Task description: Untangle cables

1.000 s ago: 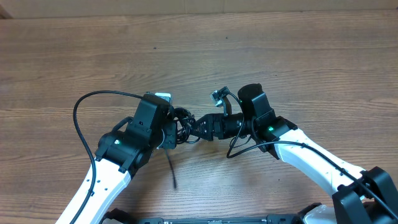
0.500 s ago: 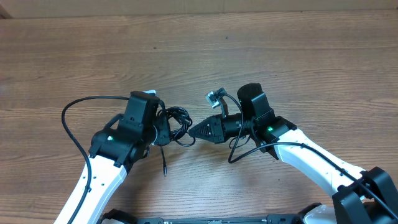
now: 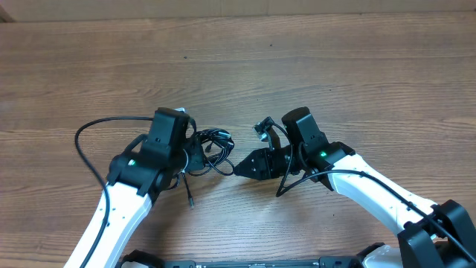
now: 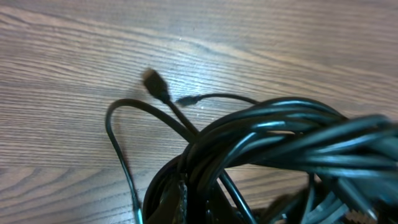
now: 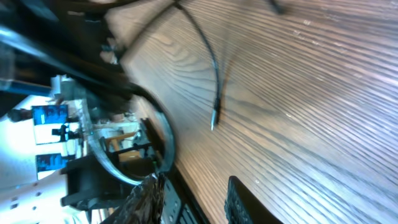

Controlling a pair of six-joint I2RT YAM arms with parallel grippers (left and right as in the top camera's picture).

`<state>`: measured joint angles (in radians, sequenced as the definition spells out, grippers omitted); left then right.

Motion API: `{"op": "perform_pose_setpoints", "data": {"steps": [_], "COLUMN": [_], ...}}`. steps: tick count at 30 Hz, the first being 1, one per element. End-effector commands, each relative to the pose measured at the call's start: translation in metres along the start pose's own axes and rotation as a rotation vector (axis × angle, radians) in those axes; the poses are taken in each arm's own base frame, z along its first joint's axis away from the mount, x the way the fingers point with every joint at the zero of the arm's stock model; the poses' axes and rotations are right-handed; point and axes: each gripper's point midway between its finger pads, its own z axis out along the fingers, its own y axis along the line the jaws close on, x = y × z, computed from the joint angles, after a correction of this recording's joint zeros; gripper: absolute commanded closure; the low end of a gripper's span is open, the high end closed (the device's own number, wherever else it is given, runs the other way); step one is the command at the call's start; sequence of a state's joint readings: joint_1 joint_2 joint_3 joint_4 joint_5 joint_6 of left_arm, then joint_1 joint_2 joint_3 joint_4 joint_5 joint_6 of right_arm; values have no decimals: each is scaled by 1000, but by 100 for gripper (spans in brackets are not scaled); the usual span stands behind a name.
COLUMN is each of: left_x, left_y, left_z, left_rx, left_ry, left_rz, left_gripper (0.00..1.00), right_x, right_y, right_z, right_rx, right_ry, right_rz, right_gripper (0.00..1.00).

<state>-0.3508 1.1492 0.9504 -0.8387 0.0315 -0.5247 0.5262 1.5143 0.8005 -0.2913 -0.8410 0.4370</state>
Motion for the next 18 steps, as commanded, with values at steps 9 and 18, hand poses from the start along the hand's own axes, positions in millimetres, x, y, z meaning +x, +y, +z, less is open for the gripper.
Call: {"op": "perform_pose_setpoints", "data": {"steps": [9, 18], "left_x": [12, 18], "left_y": [-2, 0], "left_z": [-58, -54], "left_rx": [88, 81], "left_ry": [-87, -57], "left_rz": [87, 80], "left_gripper": [96, 96], "right_x": [-18, -3], "right_y": [-18, 23], "right_z": [-68, -110], "right_rx": [94, 83], "right_ry": [-150, -246], "right_rz": [95, -10], "right_gripper": [79, 78]}}
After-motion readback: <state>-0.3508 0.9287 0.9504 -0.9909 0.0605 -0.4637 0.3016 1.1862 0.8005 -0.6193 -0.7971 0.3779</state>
